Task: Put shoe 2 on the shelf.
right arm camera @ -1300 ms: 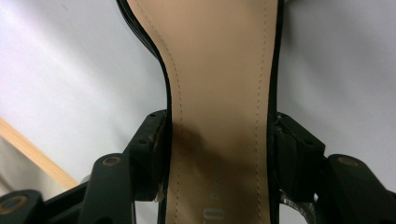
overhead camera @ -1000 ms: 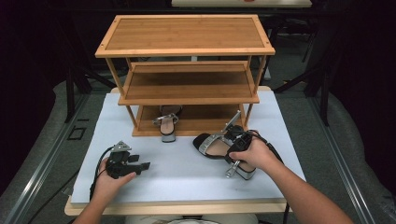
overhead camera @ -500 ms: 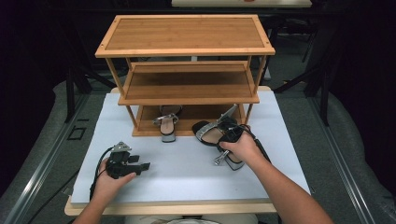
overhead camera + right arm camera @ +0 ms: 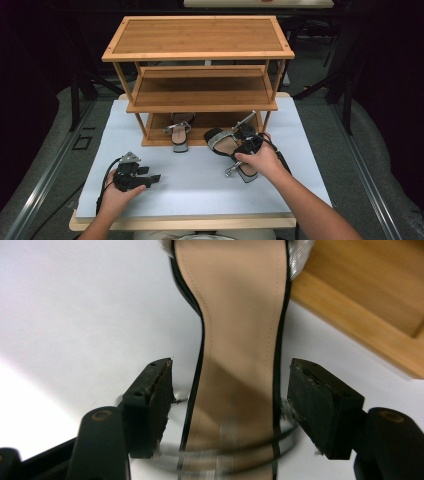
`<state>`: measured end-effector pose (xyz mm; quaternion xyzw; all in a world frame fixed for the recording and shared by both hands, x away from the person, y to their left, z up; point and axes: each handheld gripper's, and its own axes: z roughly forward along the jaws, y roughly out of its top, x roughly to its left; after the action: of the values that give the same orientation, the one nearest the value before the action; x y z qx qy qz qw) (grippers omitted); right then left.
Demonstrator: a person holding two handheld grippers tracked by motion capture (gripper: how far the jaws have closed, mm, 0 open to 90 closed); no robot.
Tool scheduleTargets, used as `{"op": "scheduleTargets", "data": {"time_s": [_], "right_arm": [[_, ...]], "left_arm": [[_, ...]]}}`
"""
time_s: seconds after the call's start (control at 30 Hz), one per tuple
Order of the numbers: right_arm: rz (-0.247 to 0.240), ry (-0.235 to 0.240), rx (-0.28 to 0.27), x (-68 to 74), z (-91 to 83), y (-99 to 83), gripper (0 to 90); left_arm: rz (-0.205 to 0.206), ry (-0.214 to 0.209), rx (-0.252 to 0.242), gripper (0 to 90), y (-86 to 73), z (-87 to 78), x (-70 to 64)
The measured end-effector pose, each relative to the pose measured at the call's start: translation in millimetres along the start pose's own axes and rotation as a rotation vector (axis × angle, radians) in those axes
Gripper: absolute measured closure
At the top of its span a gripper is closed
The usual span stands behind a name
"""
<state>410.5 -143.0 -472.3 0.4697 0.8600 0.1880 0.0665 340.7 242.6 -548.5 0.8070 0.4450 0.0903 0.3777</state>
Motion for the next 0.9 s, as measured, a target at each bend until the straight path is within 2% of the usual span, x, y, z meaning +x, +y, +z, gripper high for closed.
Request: {"op": "scheduleTargets", "data": {"time_s": [0.07, 0.1, 0.13, 0.17, 0.2, 0.23, 0.27, 0.33, 0.43, 0.53, 0.63, 0.8, 0.9], "right_arm": [[-0.014, 0.017, -0.031, -2.3, -15.1, -6.9, 35.3], [-0.02, 0.03, -0.053, -5.0, -28.4, -14.8, 36.5], [-0.02, 0.03, -0.053, -5.0, -28.4, -14.8, 36.5], [-0.037, 0.041, -0.065, -7.8, -37.4, -23.5, 36.8], [-0.037, 0.041, -0.065, -7.8, -37.4, -23.5, 36.8], [-0.063, 0.024, -0.067, -10.5, -43.8, -36.5, 37.2], [-0.063, 0.024, -0.067, -10.5, -43.8, -36.5, 37.2], [-0.076, 0.024, -0.073, -12.6, -44.4, -47.8, 37.3], [-0.116, 0.02, -0.072, -14.4, -38.6, -67.0, 36.9], [-0.128, 0.061, -0.078, -15.8, -24.4, -84.0, 34.6], [-0.133, 0.067, -0.094, -18.6, -7.5, -93.9, 34.3], [-0.129, 0.108, -0.129, -20.4, 5.1, -97.1, 35.0], [-0.149, 0.092, -0.149, -14.3, 11.3, -98.3, 34.0]], "left_arm": [[0.002, 0.0, 0.0, 35.8, 0.1, -0.2, -0.2], [0.007, 0.0, 0.001, 35.8, 0.3, -0.3, -0.1], [0.007, 0.0, 0.001, 35.8, 0.3, -0.3, -0.1], [0.001, 0.001, 0.0, 35.8, 0.1, 0.1, -0.4], [0.001, 0.001, 0.0, 35.9, 0.1, 0.1, -0.4], [-0.002, 0.003, 0.001, 35.8, 0.0, 0.4, -0.5], [-0.001, 0.001, 0.001, 35.8, 0.0, 0.6, -0.5], [0.001, 0.001, 0.003, 35.9, 0.1, 0.9, -0.6], [0.003, 0.001, 0.005, 35.9, 0.1, 1.6, -1.2], [-0.002, 0.003, 0.009, 35.8, -0.1, 2.5, -1.6], [0.004, 0.0, 0.013, 35.8, 0.1, 3.6, -2.4], [-0.001, 0.004, 0.011, 35.8, -0.2, 3.7, -1.6], [-0.003, 0.003, 0.012, 35.9, -0.6, 4.1, -1.0]]}}
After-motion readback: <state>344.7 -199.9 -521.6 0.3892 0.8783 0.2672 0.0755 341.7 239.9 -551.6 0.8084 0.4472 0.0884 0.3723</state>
